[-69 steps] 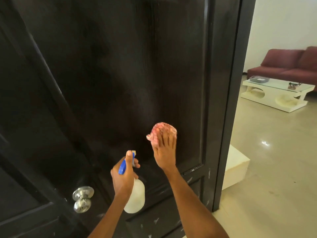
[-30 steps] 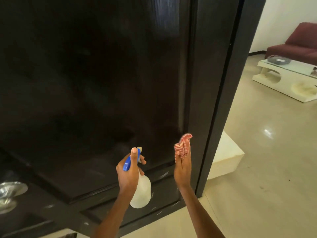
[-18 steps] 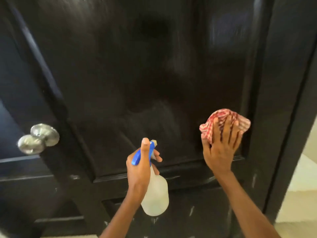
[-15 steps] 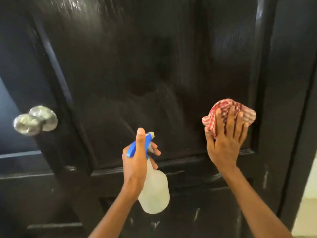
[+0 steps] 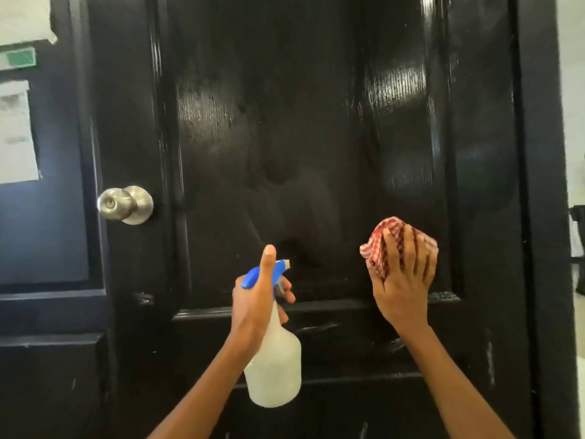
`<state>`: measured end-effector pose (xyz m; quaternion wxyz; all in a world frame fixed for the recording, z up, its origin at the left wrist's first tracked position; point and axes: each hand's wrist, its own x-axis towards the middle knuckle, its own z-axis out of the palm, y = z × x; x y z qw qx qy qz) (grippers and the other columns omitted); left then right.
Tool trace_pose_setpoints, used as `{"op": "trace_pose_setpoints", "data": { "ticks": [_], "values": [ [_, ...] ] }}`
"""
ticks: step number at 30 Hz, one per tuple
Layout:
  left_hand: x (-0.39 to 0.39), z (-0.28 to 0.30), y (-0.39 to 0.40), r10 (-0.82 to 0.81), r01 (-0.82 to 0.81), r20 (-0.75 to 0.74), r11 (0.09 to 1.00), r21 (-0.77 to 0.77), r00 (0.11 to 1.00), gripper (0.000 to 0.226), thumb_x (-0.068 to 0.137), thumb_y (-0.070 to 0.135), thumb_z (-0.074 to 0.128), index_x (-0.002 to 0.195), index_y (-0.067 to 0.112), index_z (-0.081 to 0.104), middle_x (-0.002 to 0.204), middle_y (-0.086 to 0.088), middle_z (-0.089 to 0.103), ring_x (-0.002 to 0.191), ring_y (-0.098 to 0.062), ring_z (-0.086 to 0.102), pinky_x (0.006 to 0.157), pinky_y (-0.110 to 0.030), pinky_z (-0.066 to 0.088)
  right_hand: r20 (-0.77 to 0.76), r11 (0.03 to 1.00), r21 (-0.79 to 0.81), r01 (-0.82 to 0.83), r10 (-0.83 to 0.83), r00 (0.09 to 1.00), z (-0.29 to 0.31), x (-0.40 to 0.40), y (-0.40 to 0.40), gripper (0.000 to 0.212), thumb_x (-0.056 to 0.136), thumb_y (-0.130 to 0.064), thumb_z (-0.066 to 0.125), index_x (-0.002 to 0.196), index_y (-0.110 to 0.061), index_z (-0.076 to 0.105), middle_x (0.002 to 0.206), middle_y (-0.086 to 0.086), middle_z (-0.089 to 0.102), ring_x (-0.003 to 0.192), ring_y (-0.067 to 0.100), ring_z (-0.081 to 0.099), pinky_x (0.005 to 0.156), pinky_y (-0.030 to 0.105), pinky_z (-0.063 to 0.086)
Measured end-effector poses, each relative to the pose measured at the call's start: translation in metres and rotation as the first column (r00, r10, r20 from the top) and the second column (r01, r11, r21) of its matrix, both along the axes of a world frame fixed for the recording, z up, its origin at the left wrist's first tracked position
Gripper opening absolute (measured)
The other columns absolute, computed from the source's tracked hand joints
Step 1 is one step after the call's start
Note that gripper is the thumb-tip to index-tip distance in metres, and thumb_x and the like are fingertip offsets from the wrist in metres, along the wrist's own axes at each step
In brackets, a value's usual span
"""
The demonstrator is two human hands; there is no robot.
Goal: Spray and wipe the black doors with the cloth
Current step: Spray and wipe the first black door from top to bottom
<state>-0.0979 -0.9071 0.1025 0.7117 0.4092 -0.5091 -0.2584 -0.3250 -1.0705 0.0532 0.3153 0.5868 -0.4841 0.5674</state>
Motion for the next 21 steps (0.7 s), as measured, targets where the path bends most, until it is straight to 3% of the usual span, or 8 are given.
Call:
{"op": "trace_pose_setpoints", "data": {
  "ticks": [4,9,13,16,21],
  "values": [
    [-0.02,0.003,0.001,-0.028,0.027,0.043,0.999,0.024,0.999,0.069,0.09,0.071,0.044,0.068,0.007,0.061,0.06,-0.009,0.058,0.049,-0.017,0.055,0.046,-0.027,0.049,0.145,0.999,0.024,-0.023,0.019,0.989,-0.024,0.01,0.004,0.077,0.103,-0.047,0.043,0.164,-0.019,0.006,0.17,0.018,0.007,0.156,0.041,0.009,0.124,0.061,0.011],
    [-0.033,0.008,-0.012,-0.034,0.034,0.005,0.999,0.013,0.999,0.061,0.092,0.066,0.047,0.09,0.01,0.07,0.068,-0.007,0.065,0.054,-0.017,0.062,0.045,-0.027,0.049,0.185,0.995,0.066,-0.077,0.064,0.981,-0.045,0.009,0.008,0.08,0.102,-0.049,0.038,0.164,-0.021,-0.005,0.17,0.017,0.006,0.155,0.041,0.01,0.124,0.061,0.014],
    [-0.019,0.005,-0.008,0.03,-0.029,-0.023,0.999,0.042,0.999,0.07,0.088,0.072,0.048,0.077,0.006,0.066,0.063,-0.008,0.062,0.051,-0.019,0.058,0.046,-0.029,0.049,0.17,0.99,0.128,-0.062,0.04,0.985,-0.038,0.009,0.005,0.077,0.101,-0.053,0.031,0.164,-0.024,-0.005,0.17,0.017,0.004,0.154,0.044,0.009,0.122,0.064,0.013],
    [0.001,0.003,0.003,0.126,-0.125,-0.042,0.992,0.022,0.991,0.069,0.089,0.072,0.048,0.077,0.007,0.066,0.061,-0.008,0.061,0.05,-0.019,0.057,0.045,-0.029,0.05,0.156,0.988,0.145,-0.06,0.037,0.987,-0.032,0.019,0.007,0.075,0.101,-0.054,0.027,0.164,-0.022,0.002,0.17,0.019,0.003,0.154,0.047,0.007,0.121,0.067,0.009],
    [0.037,-0.003,0.017,0.224,-0.224,-0.009,0.975,-0.006,0.975,0.058,0.091,0.066,0.049,0.092,0.011,0.07,0.072,-0.009,0.067,0.059,-0.019,0.065,0.047,-0.028,0.052,0.054,0.992,0.111,-0.056,0.05,0.997,-0.008,0.074,0.02,0.073,0.103,-0.049,0.04,0.164,-0.018,0.014,0.167,0.023,0.014,0.152,0.049,0.012,0.119,0.069,0.01]
  ]
}}
